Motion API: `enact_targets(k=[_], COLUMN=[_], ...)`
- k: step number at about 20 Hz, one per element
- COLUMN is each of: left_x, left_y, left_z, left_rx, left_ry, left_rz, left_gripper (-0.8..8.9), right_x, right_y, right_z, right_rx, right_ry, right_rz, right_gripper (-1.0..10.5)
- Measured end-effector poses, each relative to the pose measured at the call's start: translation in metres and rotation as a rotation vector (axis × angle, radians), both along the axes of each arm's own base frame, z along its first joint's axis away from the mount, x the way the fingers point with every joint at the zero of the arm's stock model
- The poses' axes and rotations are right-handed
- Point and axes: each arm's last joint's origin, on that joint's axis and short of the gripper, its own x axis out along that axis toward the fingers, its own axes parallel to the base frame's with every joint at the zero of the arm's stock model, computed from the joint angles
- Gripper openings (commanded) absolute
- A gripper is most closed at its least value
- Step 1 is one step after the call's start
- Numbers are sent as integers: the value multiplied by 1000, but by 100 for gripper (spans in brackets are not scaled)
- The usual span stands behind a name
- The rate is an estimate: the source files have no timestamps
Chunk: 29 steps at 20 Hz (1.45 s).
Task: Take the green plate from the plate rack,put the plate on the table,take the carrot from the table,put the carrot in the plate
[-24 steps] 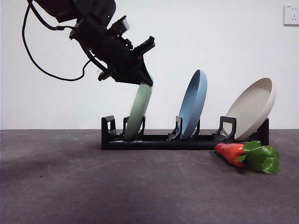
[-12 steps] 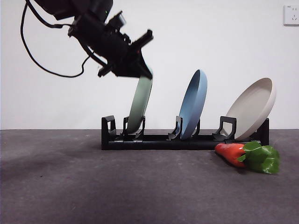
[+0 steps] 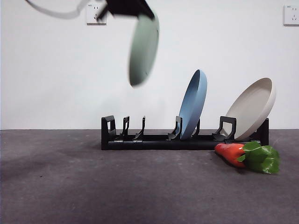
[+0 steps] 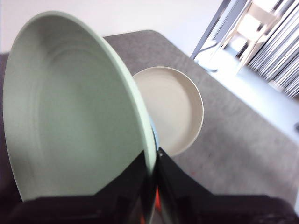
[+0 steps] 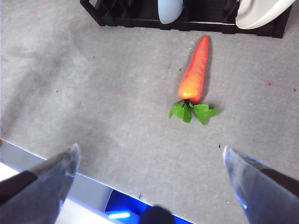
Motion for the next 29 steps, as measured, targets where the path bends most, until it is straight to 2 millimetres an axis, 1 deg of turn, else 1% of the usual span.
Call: enact_targets(k=[2,4,5,6,7,8,10,12,14,15,17,19,22,27,29], left_x=[-40,-81,-98,-111,-120,-127,-137,-149,-162,-169,-178,-184,-189,-185,-186], left_y=[11,20,21,19,13,5,-18,-41,-58,-65,-72,-77,-84,-100,-105], left_z=[29,48,53,52,48,39,13,-17,-52,-74,-110,-137,-163,-208,-218], left_rx=[122,253,318,387,466,552,680,780,876,922,968,978,992,1128,1151], left_ry=[-83,-153,-169,-170,-156,-126,-104,-127,-166,-188,-209,-239,-299,-303,-304], left_rz=[6,-9,-29,-55,-86,-119,-178,-195,-198,-196,-207,-206,-223,-338,-364], left_gripper=[-6,-6,-6,-5,-5,-5,-5,-5,-6,-6,-6,-6,-6,-6,-6], right_x=[1,3,4,6,8,9,11,12,12,12,12,12,12,12,12], right_y=[0,0,0,0,0,0,0,0,0,0,0,0,0,0,0], right_z=[0,0,-1,-1,0,0,0,-1,-1,-1,-1,-1,-1,-1,-1], right_rx=[0,0,1,5,8,10,13,13,13,13,14,18,21,23,23], right_ry=[-1,-1,-1,-2,-8,-11,-14,-9,-7,-7,-6,-3,0,3,3], right_rz=[0,0,-1,-6,-9,-12,-16,-17,-19,-19,-20,-25,-28,-29,-29], right_gripper=[598,598,598,598,598,598,598,598,598,598,598,598,598,598,598])
